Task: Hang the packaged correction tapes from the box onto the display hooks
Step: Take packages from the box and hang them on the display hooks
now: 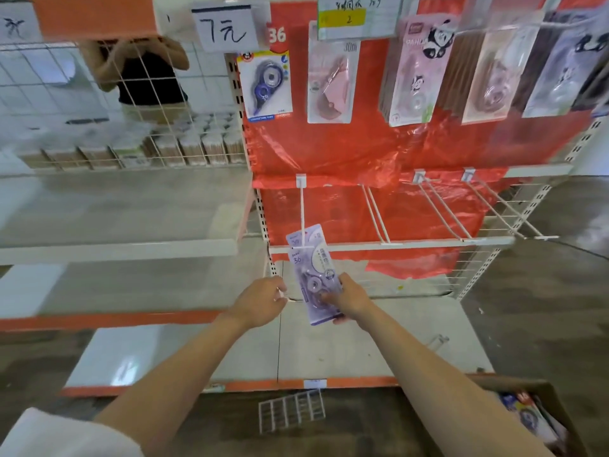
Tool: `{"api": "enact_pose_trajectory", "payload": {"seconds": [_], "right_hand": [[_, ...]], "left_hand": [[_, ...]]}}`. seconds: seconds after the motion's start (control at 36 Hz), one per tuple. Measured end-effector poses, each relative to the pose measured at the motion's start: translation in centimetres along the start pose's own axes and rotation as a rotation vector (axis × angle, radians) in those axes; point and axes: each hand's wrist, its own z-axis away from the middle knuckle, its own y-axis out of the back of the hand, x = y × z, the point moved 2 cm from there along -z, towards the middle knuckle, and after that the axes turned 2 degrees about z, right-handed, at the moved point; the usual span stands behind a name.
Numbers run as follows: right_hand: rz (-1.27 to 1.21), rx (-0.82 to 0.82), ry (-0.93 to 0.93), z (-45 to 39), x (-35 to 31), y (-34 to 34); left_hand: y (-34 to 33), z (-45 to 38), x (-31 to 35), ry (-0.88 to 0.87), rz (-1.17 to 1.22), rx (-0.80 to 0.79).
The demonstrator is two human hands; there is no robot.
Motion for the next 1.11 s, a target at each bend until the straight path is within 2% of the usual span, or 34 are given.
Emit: {"api": "enact_pose_trajectory", "payload": {"seconds": [0.28,0.56,0.72,1.11], "right_hand": [[0.108,-0.030,-0.008,-4.0,-0.1,0.8],[0.207,-0.036,-0.001,-11.0,-0.5,0.8],[0.259,0.046,0.004,-13.5,-2.0,1.7],[0.455,0.059,0.115,-10.2,-1.0,2.2]], "left_hand": [[-2.3,-2.3,1.2,0.005,-0.128,-0.041],[-2.7,-4.3,0.9,0.151,-0.170,-0.077],[-3.1,-5.7,0.9,0.192,-0.259,-0.101],[-4.2,-5.4,2.8,0.085,-0.312,-0.190]]}}
